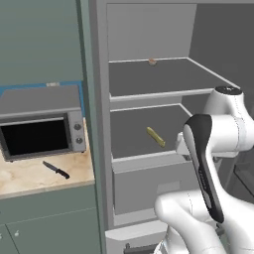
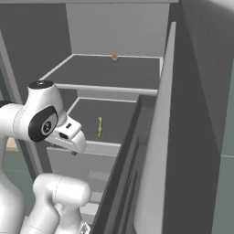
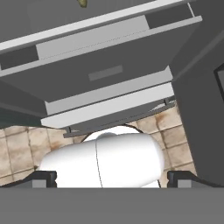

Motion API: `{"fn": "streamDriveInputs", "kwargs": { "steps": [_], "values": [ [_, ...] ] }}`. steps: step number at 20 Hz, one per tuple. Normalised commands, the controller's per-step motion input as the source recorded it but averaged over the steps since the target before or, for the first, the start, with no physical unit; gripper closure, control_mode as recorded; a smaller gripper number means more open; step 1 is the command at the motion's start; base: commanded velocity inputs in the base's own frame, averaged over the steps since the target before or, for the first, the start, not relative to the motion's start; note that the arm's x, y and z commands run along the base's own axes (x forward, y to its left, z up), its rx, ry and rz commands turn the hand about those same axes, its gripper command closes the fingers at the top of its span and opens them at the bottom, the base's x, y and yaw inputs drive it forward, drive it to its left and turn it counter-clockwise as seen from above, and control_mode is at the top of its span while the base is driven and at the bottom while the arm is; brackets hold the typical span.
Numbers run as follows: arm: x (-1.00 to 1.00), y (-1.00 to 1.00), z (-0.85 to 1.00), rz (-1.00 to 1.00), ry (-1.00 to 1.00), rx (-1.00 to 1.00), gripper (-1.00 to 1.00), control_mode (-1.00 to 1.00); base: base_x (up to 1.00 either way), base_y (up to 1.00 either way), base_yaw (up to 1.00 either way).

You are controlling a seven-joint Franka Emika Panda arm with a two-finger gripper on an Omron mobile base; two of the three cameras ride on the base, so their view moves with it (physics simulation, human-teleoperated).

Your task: Retrieve the butter from the fridge and place it on a plate on the dining table. Then retrieve the butter knife by the fridge and place it near the plate.

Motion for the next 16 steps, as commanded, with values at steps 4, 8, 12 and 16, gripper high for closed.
{"fn": "streamDriveInputs", "kwargs": {
  "steps": [4,8,12,16],
  "values": [
    [0.0,0.0,0.0,0.0,0.0,0.0,-1.0,1.0,0.17,0.0,0.0],
    [0.0,0.0,0.0,0.0,0.0,0.0,-1.0,1.0,0.0,0.0,0.0],
    [0.0,0.0,0.0,0.0,0.0,0.0,-1.0,1.0,0.0,0.0,0.0],
    [0.02,0.0,0.0,0.0,-0.44,-0.03,-1.0,-1.0,0.0,0.0,0.0]
  ]
}}
